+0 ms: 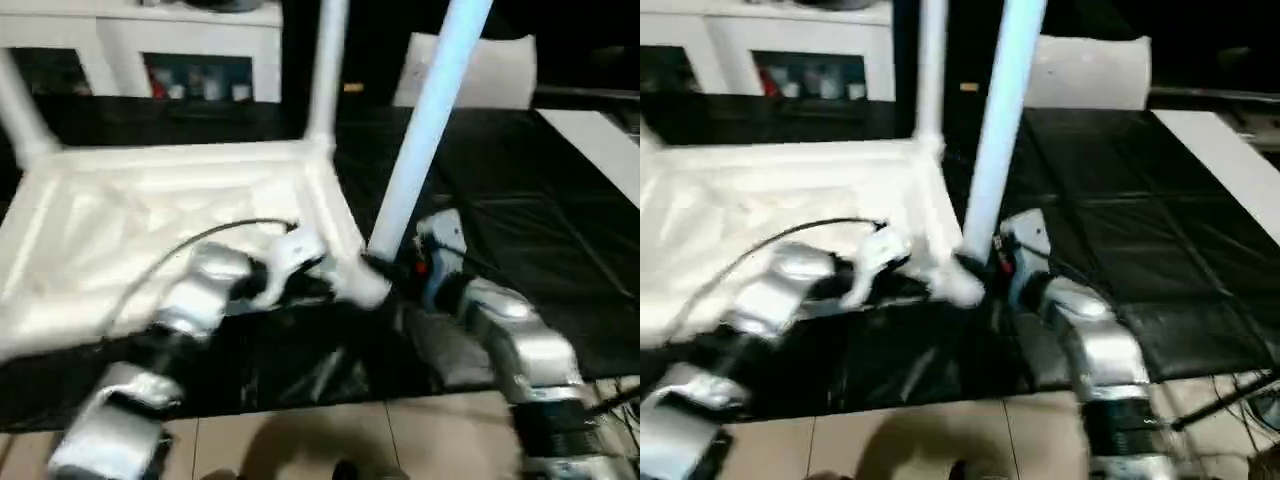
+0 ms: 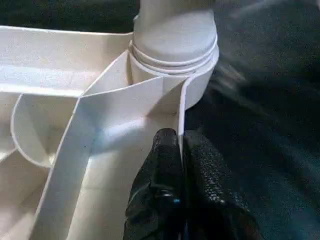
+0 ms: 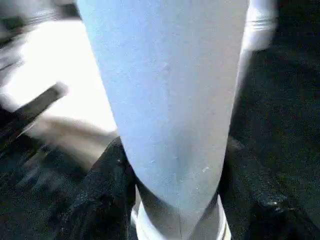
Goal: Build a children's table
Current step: Rotate leg to tighten
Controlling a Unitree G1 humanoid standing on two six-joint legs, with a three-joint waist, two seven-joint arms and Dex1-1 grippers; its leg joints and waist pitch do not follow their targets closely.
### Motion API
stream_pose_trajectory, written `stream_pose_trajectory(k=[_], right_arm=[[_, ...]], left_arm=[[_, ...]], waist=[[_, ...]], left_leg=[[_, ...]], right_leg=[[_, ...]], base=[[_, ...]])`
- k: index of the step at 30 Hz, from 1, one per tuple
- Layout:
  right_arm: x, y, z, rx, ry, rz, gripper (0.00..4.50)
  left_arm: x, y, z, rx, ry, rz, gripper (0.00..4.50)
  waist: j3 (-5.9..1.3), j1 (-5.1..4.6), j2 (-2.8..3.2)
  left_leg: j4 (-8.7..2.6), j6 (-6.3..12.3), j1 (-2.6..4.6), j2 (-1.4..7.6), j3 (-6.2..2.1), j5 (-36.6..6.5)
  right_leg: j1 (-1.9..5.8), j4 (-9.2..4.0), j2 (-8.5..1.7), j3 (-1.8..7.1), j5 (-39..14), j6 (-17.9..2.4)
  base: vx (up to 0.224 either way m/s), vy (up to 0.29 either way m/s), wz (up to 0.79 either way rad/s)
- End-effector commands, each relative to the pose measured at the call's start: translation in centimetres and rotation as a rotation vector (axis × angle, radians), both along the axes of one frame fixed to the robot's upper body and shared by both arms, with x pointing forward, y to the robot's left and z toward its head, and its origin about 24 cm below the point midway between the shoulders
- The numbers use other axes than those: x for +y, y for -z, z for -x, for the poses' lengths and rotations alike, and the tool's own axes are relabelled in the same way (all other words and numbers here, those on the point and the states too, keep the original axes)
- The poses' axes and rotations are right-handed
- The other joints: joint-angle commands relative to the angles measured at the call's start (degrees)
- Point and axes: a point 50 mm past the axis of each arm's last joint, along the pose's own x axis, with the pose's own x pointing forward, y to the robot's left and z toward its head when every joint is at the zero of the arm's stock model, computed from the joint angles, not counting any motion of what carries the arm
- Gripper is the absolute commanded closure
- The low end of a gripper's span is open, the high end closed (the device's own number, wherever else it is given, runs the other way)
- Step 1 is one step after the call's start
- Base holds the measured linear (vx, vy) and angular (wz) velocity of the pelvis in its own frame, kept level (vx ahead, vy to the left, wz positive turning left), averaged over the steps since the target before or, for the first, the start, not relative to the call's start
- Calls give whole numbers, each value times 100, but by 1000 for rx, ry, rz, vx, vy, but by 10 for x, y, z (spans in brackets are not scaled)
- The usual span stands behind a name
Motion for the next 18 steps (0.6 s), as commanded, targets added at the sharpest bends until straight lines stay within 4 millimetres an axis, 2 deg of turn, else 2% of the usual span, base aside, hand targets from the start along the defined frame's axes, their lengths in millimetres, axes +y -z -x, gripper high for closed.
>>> stream_pose_trajectory(k=[1,5,7,8,11,12,13,14,16,17,18], right_arm=[[57,8,10,76,-156,-49,255],[73,2,7,21,-116,-47,255],[73,1,7,6,-118,-50,255],[73,0,7,0,-110,-50,222],[59,-2,8,-18,-92,-74,187],[56,-2,10,-29,-108,-69,165],[54,-3,10,-36,-118,-67,165],[44,-5,13,-57,-143,-55,144],[35,-6,13,-68,-161,-55,139],[26,-7,14,-85,-177,-39,118],[24,-7,14,-88,-180,-34,105]], left_arm=[[-41,-14,-3,-63,-23,73,450],[-52,-21,-6,-123,-118,63,450],[-52,-21,-6,-128,-120,64,450],[-53,-21,-5,-129,-125,64,450],[-43,-19,-4,-123,-113,88,450],[-40,-18,-3,-127,-104,88,450],[-38,-18,-3,-130,-99,88,450],[-28,-15,-1,-130,-67,85,450],[-21,-12,1,-127,-34,81,450],[-15,-9,4,-121,5,79,450],[-14,-9,5,-119,12,78,450]], waist=[[-258,-8,27],[-285,-18,49],[-299,-3,57],[-300,0,51],[-328,31,87],[-327,30,79],[-336,37,79],[-355,64,76],[-360,80,72],[-379,67,39],[-379,86,55]], left_leg=[[-459,10,48,212,-146,-1813],[-457,114,32,208,-131,-1749],[-458,148,25,213,-130,-1675],[-465,188,7,212,-119,-1576],[-466,235,-4,224,-102,-1360],[-468,246,-11,224,-98,-1334],[-464,259,-19,222,-96,-1286],[-452,316,-21,227,-84,-1129],[-447,383,-35,223,-82,-1007],[-441,444,-54,226,-70,-881],[-425,483,-57,216,-61,-759]], right_leg=[[143,-583,-475,235,-3430,-493],[159,-580,-473,259,-3149,-523],[174,-561,-473,271,-2986,-549],[186,-542,-463,280,-2792,-597],[226,-478,-460,298,-2293,-782],[232,-477,-456,297,-2229,-808],[248,-468,-455,299,-2146,-822],[279,-431,-455,307,-1851,-906],[302,-405,-461,308,-1657,-966],[320,-381,-455,308,-1520,-1006],[329,-371,-467,312,-1459,-1036]], base=[[0,0,0],[0,0,0],[0,0,0],[0,0,0],[0,0,0],[0,0,0],[0,0,0],[0,0,0],[0,0,0],[0,0,0],[0,0,0]])
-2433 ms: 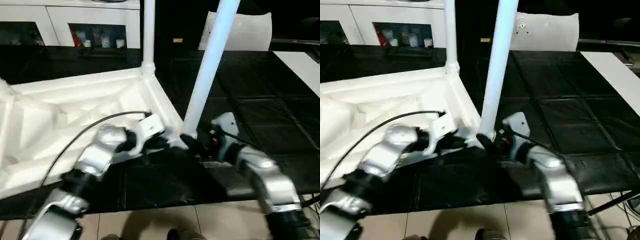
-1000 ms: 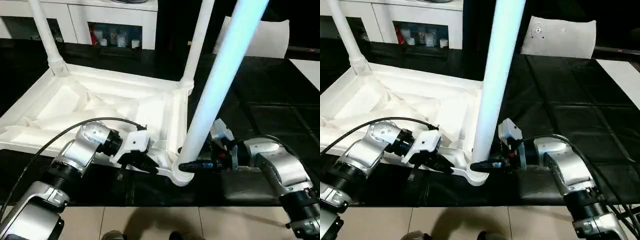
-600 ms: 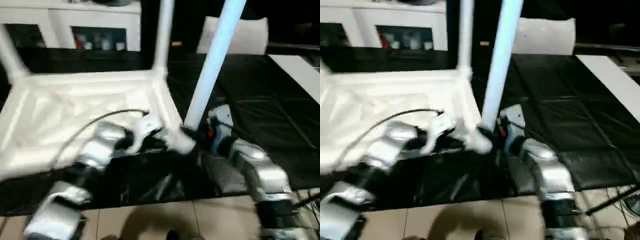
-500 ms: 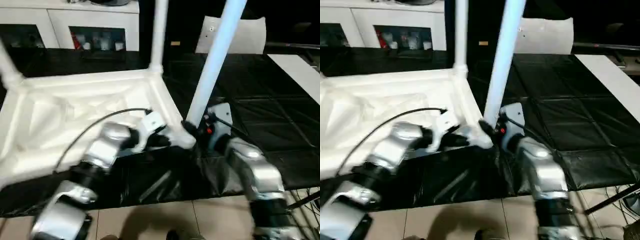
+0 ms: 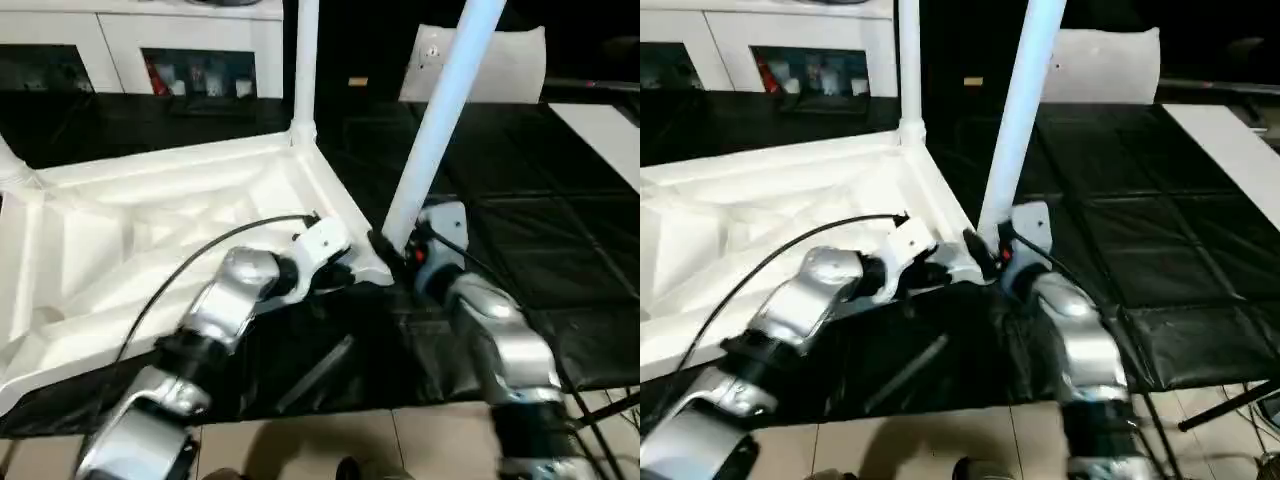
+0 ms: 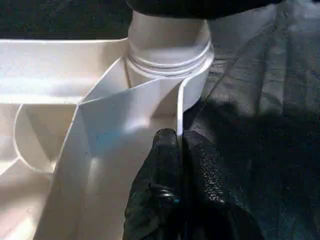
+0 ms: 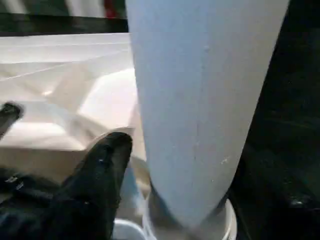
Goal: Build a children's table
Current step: Rotate leg to tighten
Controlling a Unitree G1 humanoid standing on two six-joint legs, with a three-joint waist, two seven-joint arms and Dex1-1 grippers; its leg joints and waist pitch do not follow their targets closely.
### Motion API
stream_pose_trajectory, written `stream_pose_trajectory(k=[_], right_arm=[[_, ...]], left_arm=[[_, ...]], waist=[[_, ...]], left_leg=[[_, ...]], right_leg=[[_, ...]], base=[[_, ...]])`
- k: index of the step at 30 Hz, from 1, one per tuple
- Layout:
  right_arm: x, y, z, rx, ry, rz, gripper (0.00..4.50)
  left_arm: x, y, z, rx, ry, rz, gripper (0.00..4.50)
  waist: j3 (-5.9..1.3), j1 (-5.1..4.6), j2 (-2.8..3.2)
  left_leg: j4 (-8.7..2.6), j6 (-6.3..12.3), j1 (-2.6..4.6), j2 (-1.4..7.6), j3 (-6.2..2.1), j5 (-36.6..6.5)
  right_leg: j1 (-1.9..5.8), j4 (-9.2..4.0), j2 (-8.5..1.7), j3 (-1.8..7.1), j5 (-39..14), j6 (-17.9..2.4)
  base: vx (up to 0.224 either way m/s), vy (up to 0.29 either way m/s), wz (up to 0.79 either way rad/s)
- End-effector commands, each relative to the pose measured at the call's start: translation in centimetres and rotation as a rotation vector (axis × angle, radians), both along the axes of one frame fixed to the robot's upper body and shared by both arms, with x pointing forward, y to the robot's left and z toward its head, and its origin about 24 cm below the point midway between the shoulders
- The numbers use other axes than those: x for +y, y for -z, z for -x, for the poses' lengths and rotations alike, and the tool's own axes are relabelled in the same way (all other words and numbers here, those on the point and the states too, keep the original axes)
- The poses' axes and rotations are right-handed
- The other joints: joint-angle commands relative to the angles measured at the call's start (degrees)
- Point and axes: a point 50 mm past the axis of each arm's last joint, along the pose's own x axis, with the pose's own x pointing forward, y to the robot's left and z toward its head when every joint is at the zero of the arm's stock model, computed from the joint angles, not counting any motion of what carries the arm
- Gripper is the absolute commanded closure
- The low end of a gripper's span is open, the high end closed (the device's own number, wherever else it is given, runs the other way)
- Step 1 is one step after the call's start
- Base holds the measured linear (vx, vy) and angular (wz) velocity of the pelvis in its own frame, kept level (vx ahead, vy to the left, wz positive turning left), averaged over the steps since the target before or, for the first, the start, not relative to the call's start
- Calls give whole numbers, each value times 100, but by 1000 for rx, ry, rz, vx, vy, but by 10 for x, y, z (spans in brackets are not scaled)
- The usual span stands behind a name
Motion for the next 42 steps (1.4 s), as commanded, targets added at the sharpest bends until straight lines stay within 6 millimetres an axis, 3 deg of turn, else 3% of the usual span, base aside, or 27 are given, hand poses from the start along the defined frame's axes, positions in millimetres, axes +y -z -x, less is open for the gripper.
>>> stream_pose_trajectory(k=[1,6,10,12,15,16,22,25,28,32,42], right_arm=[[24,-2,11,-18,-204,-44,97],[-8,-6,14,-57,-338,28,61],[-16,-8,19,-55,-434,34,61],[-26,-9,25,-37,-570,45,61],[-29,-10,28,-15,-638,32,61],[-30,-10,28,-9,-655,29,86],[-29,-8,32,39,-762,26,138],[-27,-6,33,54,-820,31,169],[-27,-5,33,62,-844,39,179],[-24,-4,33,75,-890,51,225],[-19,-4,35,94,-890,4,253]], left_arm=[[-2,-5,3,-30,59,60,450],[18,0,19,10,276,17,450],[26,0,22,36,344,0,450],[38,-1,26,87,451,-37,450],[43,-3,27,109,505,-61,450],[44,-3,27,115,516,-68,450],[50,-7,24,121,583,-128,450],[51,-8,24,129,629,-136,450],[50,-9,24,134,649,-138,450],[48,-9,24,138,686,-148,450],[45,-9,19,111,610,-105,450]], waist=[[-382,46,-8],[-380,65,5],[-391,86,26],[-401,122,7],[-397,178,0],[-402,184,-14],[-399,227,-7],[-391,241,-53],[-386,260,-43],[-370,316,-54],[-353,321,-75]], left_leg=[[-315,498,-44,219,-54,-706],[-310,531,-23,241,-44,-678],[-313,490,21,279,-46,-692],[-307,541,11,277,-41,-715],[-297,574,27,264,-29,-712],[-291,567,28,263,-24,-718],[-288,460,40,274,-33,-729],[-285,418,22,271,-37,-787],[-280,407,22,271,-37,-789],[-279,345,37,285,-38,-872],[-281,314,31,275,-43,-903]], right_leg=[[341,-384,-477,314,-1439,-1024],[332,-383,-459,300,-1574,-1012],[311,-342,-459,306,-1414,-1132],[337,-320,-480,309,-1315,-1202],[333,-324,-478,308,-1331,-1215],[333,-318,-479,311,-1354,-1212],[317,-308,-480,304,-1418,-1229],[327,-318,-488,302,-1604,-1149],[319,-320,-490,300,-1695,-1120],[298,-331,-492,306,-1897,-1054],[291,-338,-489,301,-2007,-1004]], base=[[0,0,0],[0,0,0],[0,0,0],[0,0,0],[0,0,0],[0,0,0],[0,0,0],[0,0,0],[0,0,0],[0,0,0],[0,0,0]])
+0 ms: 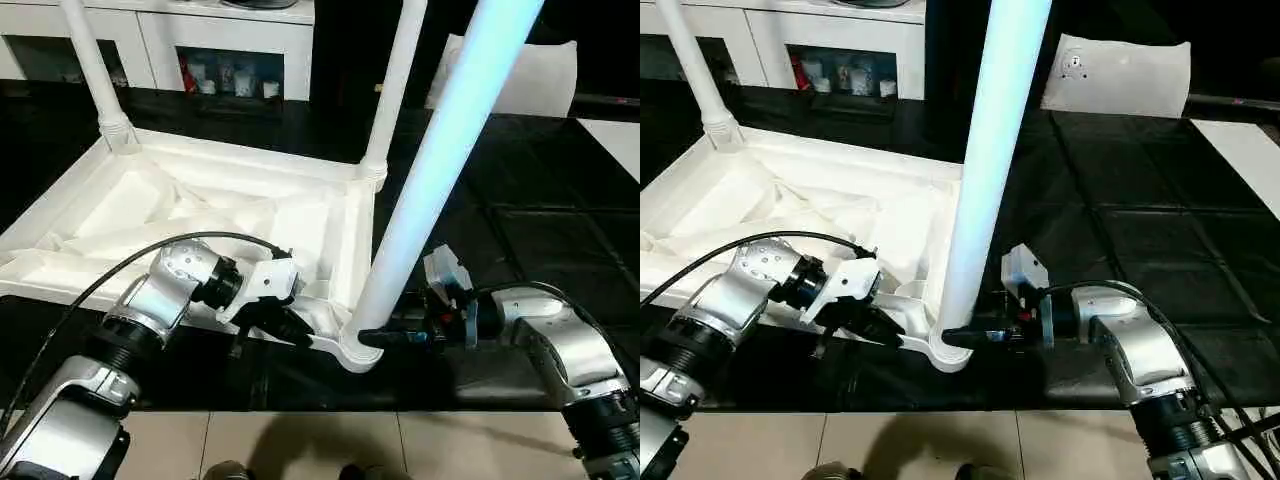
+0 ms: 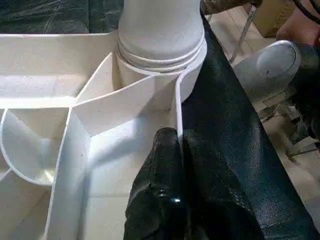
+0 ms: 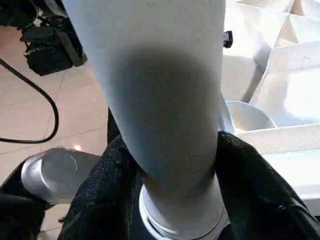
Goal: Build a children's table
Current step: Rotate leg to tighten
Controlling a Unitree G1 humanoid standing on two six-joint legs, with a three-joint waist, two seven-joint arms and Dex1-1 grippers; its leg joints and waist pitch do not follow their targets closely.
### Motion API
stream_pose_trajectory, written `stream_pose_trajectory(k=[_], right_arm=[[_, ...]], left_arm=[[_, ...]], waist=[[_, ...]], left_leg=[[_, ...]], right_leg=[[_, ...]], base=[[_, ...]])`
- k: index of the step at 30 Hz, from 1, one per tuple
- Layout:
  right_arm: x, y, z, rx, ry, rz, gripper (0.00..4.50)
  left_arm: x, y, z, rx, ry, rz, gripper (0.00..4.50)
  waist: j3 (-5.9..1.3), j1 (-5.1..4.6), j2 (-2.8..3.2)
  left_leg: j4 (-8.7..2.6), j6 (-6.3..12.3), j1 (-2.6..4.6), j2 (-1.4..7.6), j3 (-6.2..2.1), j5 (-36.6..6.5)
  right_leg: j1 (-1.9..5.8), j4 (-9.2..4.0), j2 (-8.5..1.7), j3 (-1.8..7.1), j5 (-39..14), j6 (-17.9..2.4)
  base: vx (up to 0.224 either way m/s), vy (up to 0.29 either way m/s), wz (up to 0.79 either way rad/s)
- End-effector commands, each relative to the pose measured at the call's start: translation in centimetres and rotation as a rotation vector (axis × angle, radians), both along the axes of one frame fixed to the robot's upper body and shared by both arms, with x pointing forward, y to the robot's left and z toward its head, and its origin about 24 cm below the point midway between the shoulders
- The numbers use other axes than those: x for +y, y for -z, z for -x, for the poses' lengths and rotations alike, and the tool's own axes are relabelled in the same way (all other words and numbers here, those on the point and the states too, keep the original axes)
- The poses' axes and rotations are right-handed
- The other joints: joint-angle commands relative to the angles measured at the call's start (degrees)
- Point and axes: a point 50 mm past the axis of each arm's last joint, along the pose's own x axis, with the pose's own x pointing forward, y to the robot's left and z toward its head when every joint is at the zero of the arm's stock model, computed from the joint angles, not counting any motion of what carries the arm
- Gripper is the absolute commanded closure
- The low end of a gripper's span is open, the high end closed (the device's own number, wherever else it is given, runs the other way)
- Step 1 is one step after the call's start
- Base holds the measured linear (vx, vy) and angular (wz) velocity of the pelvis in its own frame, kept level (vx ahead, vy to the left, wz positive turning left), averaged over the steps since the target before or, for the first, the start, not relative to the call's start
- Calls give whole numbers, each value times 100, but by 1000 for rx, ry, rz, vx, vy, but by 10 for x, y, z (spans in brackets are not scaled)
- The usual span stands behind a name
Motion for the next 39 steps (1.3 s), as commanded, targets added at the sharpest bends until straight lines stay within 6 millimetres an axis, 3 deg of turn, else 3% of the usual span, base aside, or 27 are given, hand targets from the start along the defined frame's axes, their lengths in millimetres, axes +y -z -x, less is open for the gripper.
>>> stream_pose_trajectory(k=[1,4,7,9,11,13,14,16,17,20,21,23,27,31,33,39], right_arm=[[5,-2,1,31,14,-45,253],[14,2,-3,25,160,-53,253],[27,11,-9,12,350,-20,254],[38,15,-13,37,464,-25,255],[50,17,-17,68,570,-42,257],[65,18,-21,73,658,-36,257],[78,19,-26,93,757,-37,257],[91,19,-33,106,841,-37,257],[92,19,-35,109,852,-36,257],[100,15,-40,108,894,-54,257],[100,12,-42,99,900,-78,202],[94,8,-45,83,914,-115,186],[85,8,-45,69,935,-114,152],[54,9,-38,-32,866,-98,111],[49,9,-36,-48,847,-97,104],[17,6,-25,-105,718,-60,59]], left_arm=[[-10,-3,-3,-21,-13,22,450],[-16,-2,-11,-47,-150,34,450],[-30,-2,-17,-58,-294,89,450],[-43,-3,-20,-64,-379,120,450],[-56,-5,-24,-69,-463,151,450],[-70,-6,-27,-66,-550,181,450],[-82,-7,-30,-79,-630,187,450],[-91,-10,-34,-100,-719,199,450],[-92,-11,-35,-104,-735,201,450],[-98,-13,-37,-123,-785,207,450],[-100,-14,-37,-126,-776,206,450],[-99,-13,-36,-138,-746,194,450],[-94,-12,-34,-142,-735,171,450],[-71,-6,-31,-147,-680,142,450],[-67,-4,-30,-149,-663,134,450],[-42,-1,-24,-155,-542,101,450]], waist=[[-355,-24,-22],[-325,-44,-21],[-295,-88,-22],[-290,-156,-31],[-273,-233,-19],[-306,-296,-6],[-300,-317,23],[-314,-402,23],[-306,-413,44],[-319,-414,27],[-332,-410,28],[-340,-395,22],[-358,-376,39],[-375,-341,44],[-374,-347,47],[-339,-336,31]], left_leg=[[-385,311,30,255,-41,-935],[-400,224,26,260,-48,-1039],[-409,63,39,223,-76,-1274],[-415,20,27,204,-110,-1403],[-422,1,25,202,-120,-1519],[-433,37,15,203,-135,-1481],[-438,39,25,211,-130,-1481],[-436,20,33,204,-127,-1512],[-438,30,29,196,-129,-1534],[-427,187,14,186,-92,-1340],[-417,216,20,183,-83,-1305],[-416,312,-17,174,-73,-1089],[-418,369,-17,194,-67,-857],[-411,455,-18,210,-63,-737],[-413,524,-37,216,-59,-669],[-415,512,-32,217,-54,-851]], right_leg=[[287,-437,-478,310,-2027,-988],[266,-454,-479,314,-2251,-915],[233,-547,-486,276,-3057,-615],[238,-594,-496,251,-3407,-446],[206,-618,-484,237,-3471,-427],[237,-624,-496,237,-3261,-453],[213,-614,-481,248,-3144,-509],[204,-597,-465,252,-2826,-666],[211,-595,-465,254,-2798,-687],[236,-575,-450,295,-2300,-757],[238,-568,-459,304,-2207,-786],[280,-537,-454,306,-1935,-857],[305,-486,-453,308,-1545,-981],[344,-454,-461,311,-1295,-1070],[343,-433,-456,313,-1101,-1140],[340,-498,-463,304,-1624,-1067]], base=[[0,0,0],[0,0,0],[0,0,0],[0,0,0],[0,0,0],[0,0,0],[0,0,0],[0,0,0],[0,0,0],[0,0,0],[0,0,0],[0,0,0],[0,0,0],[0,0,0],[0,0,0],[0,0,0]])
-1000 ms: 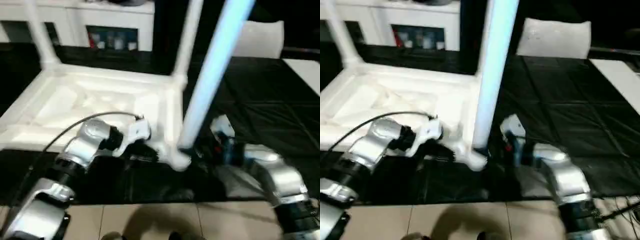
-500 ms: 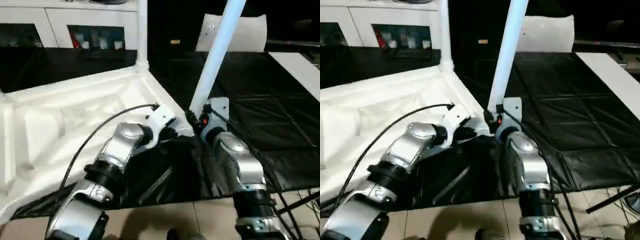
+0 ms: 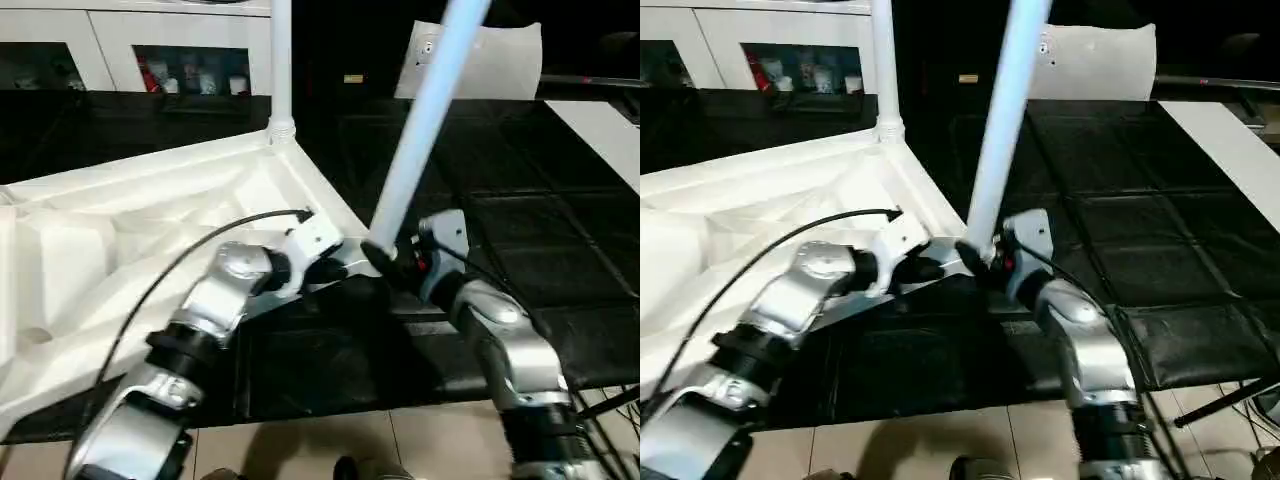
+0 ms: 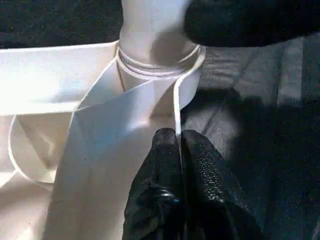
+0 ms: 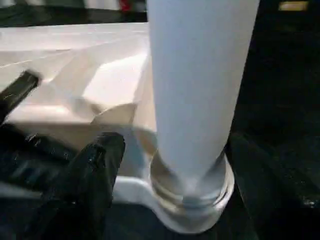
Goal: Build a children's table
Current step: Rotate leg to tighten
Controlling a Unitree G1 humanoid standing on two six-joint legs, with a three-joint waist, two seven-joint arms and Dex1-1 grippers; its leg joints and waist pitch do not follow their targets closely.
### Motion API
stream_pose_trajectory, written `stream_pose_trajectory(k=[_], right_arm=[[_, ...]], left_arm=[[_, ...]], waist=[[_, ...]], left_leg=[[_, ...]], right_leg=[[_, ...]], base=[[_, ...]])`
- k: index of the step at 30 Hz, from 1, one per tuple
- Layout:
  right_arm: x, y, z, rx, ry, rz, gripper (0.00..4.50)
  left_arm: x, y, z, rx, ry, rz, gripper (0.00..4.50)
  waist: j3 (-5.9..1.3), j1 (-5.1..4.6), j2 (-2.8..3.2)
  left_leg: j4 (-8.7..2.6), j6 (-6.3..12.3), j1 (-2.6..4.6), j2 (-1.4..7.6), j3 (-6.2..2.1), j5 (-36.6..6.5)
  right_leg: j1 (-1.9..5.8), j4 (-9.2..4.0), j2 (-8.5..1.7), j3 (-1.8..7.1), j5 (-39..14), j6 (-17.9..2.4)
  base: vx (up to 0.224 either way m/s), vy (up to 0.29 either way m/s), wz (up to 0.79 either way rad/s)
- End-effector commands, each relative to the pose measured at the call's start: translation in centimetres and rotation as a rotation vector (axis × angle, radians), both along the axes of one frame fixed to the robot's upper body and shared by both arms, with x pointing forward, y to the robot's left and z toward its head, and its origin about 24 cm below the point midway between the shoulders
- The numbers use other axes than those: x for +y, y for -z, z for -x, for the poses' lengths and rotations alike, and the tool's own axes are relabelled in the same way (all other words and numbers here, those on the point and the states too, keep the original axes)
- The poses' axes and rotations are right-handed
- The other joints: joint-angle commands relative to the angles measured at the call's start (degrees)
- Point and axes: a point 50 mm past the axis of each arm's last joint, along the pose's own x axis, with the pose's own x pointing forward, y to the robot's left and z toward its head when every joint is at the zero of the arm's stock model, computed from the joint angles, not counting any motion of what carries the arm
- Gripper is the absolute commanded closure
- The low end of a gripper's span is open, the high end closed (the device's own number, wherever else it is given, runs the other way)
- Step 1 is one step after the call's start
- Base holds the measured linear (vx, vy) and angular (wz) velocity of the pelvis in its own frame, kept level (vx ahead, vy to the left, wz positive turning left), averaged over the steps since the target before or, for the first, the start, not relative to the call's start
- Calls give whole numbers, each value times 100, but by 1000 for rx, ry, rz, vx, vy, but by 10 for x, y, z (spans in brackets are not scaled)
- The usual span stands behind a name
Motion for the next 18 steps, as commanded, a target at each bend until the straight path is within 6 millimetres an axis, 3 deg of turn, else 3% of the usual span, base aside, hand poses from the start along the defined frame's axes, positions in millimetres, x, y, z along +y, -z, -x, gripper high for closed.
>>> stream_pose_trajectory(k=[1,6,11,15,16,18], right_arm=[[-1,-7,7,-32,-136,-12,51],[-14,-9,13,-22,-278,22,7],[-25,-15,16,-16,-431,66,7],[-28,-20,20,11,-569,44,7],[-28,-21,20,14,-585,41,33],[-27,-21,22,29,-634,53,41]], left_arm=[[4,-3,5,-20,111,7,450],[16,-2,14,7,254,-13,450],[30,1,22,36,408,-73,450],[37,2,28,82,516,-90,450],[37,2,29,88,526,-88,450],[36,1,32,101,581,-89,450]], waist=[[-338,63,18],[-323,98,24],[-323,213,15],[-318,227,-17],[-321,238,-11],[-320,247,-15]], left_leg=[[-336,504,-12,225,-59,-903],[-347,501,10,243,-58,-947],[-347,479,43,262,-41,-879],[-349,517,29,269,-39,-817],[-346,522,35,265,-40,-814],[-346,517,30,267,-39,-794]], right_leg=[[330,-418,-479,304,-1730,-1028],[306,-395,-474,307,-1665,-1073],[286,-373,-485,318,-1623,-1073],[297,-345,-495,317,-1476,-1160],[300,-344,-495,317,-1485,-1168],[301,-344,-501,314,-1519,-1186]], base=[[0,0,0],[0,0,0],[0,0,0],[0,0,0],[0,0,0],[0,0,0]])
